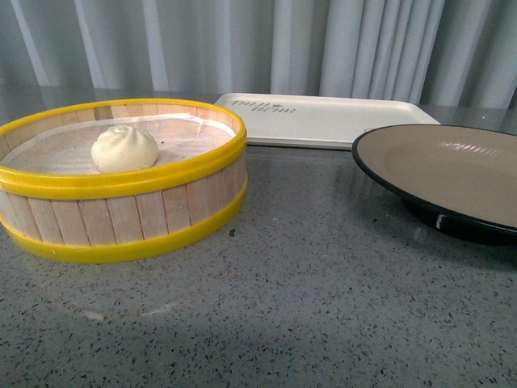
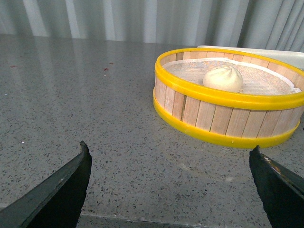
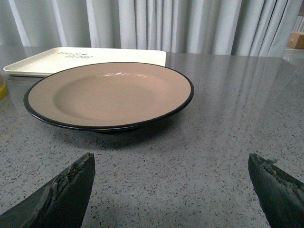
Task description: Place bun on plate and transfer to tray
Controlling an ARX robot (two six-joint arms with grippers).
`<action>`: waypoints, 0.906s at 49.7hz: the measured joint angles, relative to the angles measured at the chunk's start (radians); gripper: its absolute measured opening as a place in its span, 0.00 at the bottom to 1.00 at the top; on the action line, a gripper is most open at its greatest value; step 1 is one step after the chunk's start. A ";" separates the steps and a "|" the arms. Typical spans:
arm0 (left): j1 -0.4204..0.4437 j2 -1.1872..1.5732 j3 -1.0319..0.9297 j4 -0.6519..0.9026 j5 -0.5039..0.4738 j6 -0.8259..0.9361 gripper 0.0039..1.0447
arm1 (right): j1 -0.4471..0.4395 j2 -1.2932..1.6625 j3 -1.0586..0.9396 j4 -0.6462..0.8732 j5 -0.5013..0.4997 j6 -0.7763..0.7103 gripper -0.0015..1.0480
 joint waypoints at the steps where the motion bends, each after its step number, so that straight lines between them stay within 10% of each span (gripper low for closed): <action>1: 0.000 0.000 0.000 0.000 0.000 0.000 0.94 | 0.000 0.000 0.000 0.000 0.000 0.000 0.92; 45: 0.000 0.000 0.000 0.000 0.000 0.000 0.94 | 0.000 0.000 0.000 0.000 0.000 0.000 0.92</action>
